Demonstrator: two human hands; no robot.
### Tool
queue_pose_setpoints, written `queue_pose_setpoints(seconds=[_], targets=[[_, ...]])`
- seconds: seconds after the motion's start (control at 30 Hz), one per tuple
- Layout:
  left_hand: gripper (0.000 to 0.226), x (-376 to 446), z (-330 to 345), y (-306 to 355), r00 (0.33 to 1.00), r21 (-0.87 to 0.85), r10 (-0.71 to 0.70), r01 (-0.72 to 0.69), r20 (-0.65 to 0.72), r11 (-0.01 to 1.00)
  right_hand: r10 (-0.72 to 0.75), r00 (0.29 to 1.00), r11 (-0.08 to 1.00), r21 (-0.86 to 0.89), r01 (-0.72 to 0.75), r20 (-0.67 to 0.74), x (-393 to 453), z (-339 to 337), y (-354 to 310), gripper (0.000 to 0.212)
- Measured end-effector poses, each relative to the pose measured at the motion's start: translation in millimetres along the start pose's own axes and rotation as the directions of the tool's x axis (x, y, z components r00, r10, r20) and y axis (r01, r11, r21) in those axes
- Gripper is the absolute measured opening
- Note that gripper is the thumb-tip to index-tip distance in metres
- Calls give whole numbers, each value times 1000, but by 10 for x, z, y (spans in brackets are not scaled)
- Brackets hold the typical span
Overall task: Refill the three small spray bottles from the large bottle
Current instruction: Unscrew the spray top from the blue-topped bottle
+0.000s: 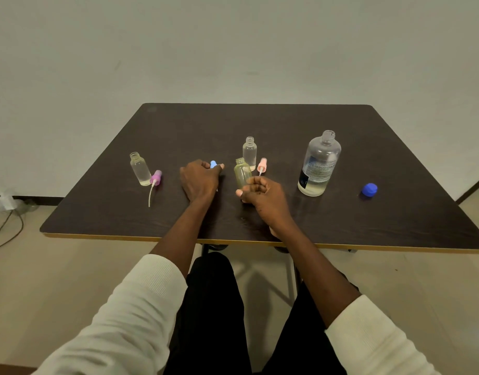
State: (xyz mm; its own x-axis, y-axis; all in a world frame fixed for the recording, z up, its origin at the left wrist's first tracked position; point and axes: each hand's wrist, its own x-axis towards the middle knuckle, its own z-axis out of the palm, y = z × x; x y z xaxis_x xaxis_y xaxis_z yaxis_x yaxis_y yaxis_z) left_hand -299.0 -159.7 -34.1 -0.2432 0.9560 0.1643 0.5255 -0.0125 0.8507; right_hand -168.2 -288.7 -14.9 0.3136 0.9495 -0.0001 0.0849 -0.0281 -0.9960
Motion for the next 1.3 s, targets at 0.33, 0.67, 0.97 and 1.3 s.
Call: queue_pose_setpoints(seconds=[0.33, 0.67, 0.97, 1.3], targets=[[40, -28, -6, 23, 1000, -2, 0, 0, -28, 1000, -3, 1000, 1000, 16, 3, 9, -2, -5, -2, 26], [38, -91, -73, 39, 999, -82, -2, -2, -41, 997, -14, 1000, 1000, 10, 14, 0, -10, -9, 7, 27], [46, -61, -80, -30, 998, -104, -10, 4, -59, 995, -9, 1000, 1000, 0, 9, 3, -18, -9, 9, 29], [39, -94, -104, 19, 997, -100, -16, 10, -69, 995, -21, 1000, 1000, 0, 21, 1, -28, -18, 25, 29]])
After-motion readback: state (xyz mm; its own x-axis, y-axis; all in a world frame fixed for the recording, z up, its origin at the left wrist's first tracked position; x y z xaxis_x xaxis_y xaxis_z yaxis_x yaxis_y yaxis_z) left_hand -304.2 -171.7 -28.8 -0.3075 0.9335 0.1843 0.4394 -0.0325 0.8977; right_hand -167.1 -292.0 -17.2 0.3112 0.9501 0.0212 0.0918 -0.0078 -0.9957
